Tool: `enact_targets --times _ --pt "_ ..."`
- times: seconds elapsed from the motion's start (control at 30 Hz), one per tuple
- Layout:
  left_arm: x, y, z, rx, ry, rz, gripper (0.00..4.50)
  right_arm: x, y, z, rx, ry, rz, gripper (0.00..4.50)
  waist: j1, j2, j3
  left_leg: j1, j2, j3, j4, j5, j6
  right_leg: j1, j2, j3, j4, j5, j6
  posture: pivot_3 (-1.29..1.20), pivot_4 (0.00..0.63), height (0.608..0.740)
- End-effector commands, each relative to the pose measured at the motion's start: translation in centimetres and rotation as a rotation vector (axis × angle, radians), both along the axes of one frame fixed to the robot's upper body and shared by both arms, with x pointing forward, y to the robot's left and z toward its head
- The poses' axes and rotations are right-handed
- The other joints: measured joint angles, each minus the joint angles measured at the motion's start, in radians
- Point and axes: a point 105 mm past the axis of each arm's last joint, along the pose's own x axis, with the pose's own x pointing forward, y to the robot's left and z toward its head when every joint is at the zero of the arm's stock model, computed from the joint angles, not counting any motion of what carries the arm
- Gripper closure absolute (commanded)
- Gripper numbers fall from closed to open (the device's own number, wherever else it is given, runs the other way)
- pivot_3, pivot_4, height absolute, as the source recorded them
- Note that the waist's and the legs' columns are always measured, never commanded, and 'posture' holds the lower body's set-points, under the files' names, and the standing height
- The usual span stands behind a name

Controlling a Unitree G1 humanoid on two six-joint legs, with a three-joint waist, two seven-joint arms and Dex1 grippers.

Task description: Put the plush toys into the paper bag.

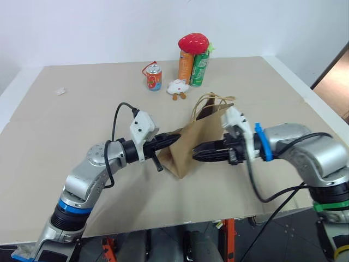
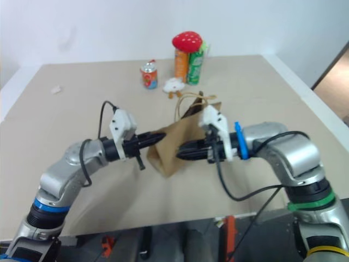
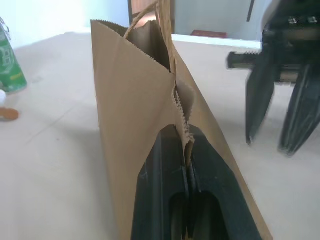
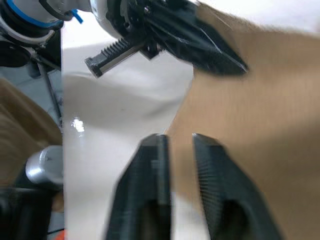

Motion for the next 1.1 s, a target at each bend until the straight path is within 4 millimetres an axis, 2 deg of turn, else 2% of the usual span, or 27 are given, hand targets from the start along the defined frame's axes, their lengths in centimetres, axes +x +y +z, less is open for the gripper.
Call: enact_targets --times 0.03,0.07,0.1,0.13,0.17,0.2,0.37,0.53,0.83,0.93,1.1 --pt "0.7 1.7 1.0 0.072 -0.122 -0.009 4.50 0.1 -3.4 3.8 0.031 -0.123 -0.010 1.52 0.000 0.000 0.000 0.000 0.000 0.000 0.000 0.000 0.000 0.000 0.000 0.000 0.000 0.000 0.000 0.00 0.150 0.740" --pt "0.8 2.1 1.2 0.087 -0.142 -0.027 4.50 0.4 -4.2 4.4 0.039 -0.149 -0.022 1.30 -0.002 0.000 0.000 0.000 0.000 0.000 0.000 0.000 0.000 0.000 0.000 0.000 0.000 0.000 0.000 0.00 0.150 0.740" --pt "0.7 2.6 1.5 0.090 -0.157 -0.055 4.50 0.6 -4.7 5.0 0.054 -0.183 -0.026 0.87 -0.003 0.000 0.000 0.000 0.001 0.001 0.000 0.000 -0.001 -0.001 0.000 0.000 0.000 0.000 0.000 0.00 0.150 0.740" --pt "0.5 3.1 1.9 0.094 -0.161 -0.096 4.50 0.9 -5.1 5.6 0.068 -0.224 -0.024 0.69 -0.003 0.000 0.000 0.000 0.002 0.002 0.000 -0.001 -0.001 -0.001 0.000 0.000 0.000 0.001 -0.001 0.00 0.150 0.740" --pt "0.3 3.4 2.1 0.104 -0.165 -0.132 4.50 1.1 -5.4 6.1 0.076 -0.257 -0.021 0.19 -0.004 0.000 0.000 0.000 0.002 0.002 0.000 -0.001 -0.001 -0.002 0.001 0.000 0.000 0.001 -0.001 0.00 0.150 0.740" --pt "0.0 3.8 2.1 0.123 -0.166 -0.169 4.50 1.2 -5.4 6.3 0.078 -0.284 -0.012 0.04 -0.004 0.000 0.000 0.000 0.002 0.002 0.000 -0.001 -0.001 -0.002 0.001 -0.001 0.000 0.001 -0.002 0.00 0.150 0.740" --pt "-1.3 5.0 2.1 0.187 -0.157 -0.294 4.50 1.4 -5.6 6.9 0.085 -0.323 0.024 0.04 -0.002 0.000 0.000 0.000 0.004 0.003 -0.001 -0.002 -0.003 -0.004 0.001 -0.002 -0.001 0.001 -0.002 0.00 0.150 0.740" --pt "-1.9 5.9 2.8 0.201 -0.147 -0.357 4.50 1.1 -5.9 7.8 0.117 -0.237 0.035 0.04 -0.002 0.000 0.000 -0.004 0.004 0.006 -0.001 -0.001 -0.001 -0.010 0.000 0.001 0.000 0.002 -0.002 0.00 0.150 0.740" --pt "-3.6 4.7 4.5 0.186 -0.184 -0.498 4.50 0.8 -6.6 8.3 0.091 -0.232 0.031 0.04 -0.002 0.000 0.000 -0.005 0.005 0.009 -0.001 -0.002 -0.001 -0.012 0.001 0.002 0.000 0.002 -0.002 0.00 0.150 0.740" --pt "-4.3 4.5 4.3 0.218 -0.202 -0.549 4.50 0.5 -6.7 8.5 0.089 -0.228 0.036 0.04 -0.002 0.000 0.000 -0.005 0.005 0.010 -0.001 -0.001 -0.001 -0.012 0.001 0.002 0.000 0.002 -0.001 0.00 0.150 0.740" --pt "-4.9 4.6 2.4 0.287 -0.201 -0.615 4.50 0.2 -6.6 8.4 0.088 -0.221 0.046 0.04 -0.002 0.000 0.000 -0.005 0.006 0.011 -0.001 -0.001 -0.001 -0.012 0.002 0.002 0.000 0.002 -0.002 0.00 0.150 0.740"
